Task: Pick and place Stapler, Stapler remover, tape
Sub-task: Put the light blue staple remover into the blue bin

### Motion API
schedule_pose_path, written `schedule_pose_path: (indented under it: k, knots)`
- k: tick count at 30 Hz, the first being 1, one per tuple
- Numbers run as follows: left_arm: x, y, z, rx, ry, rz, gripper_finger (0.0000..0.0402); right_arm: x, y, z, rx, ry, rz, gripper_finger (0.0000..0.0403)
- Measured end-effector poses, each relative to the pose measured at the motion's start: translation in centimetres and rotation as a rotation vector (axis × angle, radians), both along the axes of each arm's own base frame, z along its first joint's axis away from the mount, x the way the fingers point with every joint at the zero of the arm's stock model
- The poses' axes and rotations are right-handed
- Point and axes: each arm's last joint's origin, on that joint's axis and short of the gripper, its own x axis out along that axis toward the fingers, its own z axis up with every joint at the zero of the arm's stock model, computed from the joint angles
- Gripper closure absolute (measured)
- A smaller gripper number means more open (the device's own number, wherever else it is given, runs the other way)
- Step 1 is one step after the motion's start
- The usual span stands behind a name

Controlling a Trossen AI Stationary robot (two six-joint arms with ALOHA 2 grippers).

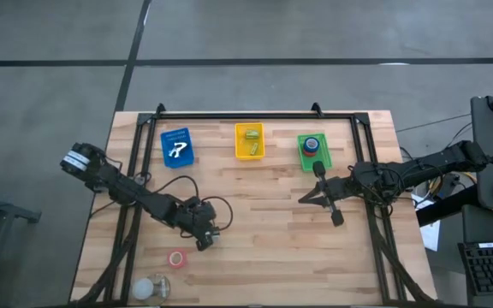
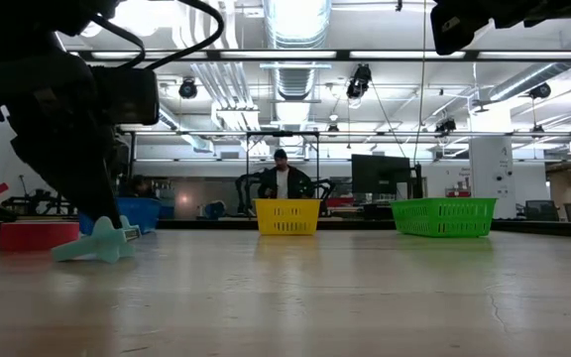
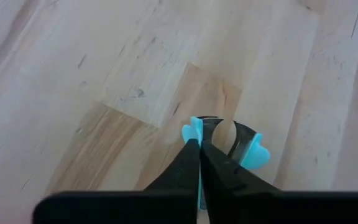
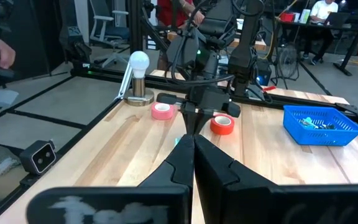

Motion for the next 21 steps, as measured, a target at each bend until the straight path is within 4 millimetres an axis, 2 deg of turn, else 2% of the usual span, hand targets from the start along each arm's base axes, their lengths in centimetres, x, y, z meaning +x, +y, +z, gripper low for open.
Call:
schedule_pose_path:
  k: [11, 21]
  knots:
    - [0.3, 1.2, 0.6, 0.086, -0.041, 0.005, 0.0393, 0.0, 0.0, 0.0, -0.002, 0.0, -0.016, 0.0394]
    - [0.2, 4.0, 1.3, 0.208, -0.022, 0.115, 0.0395, 0.0, -0.1, 0.0, 0.002, 0.001, -0.027, 0.0394]
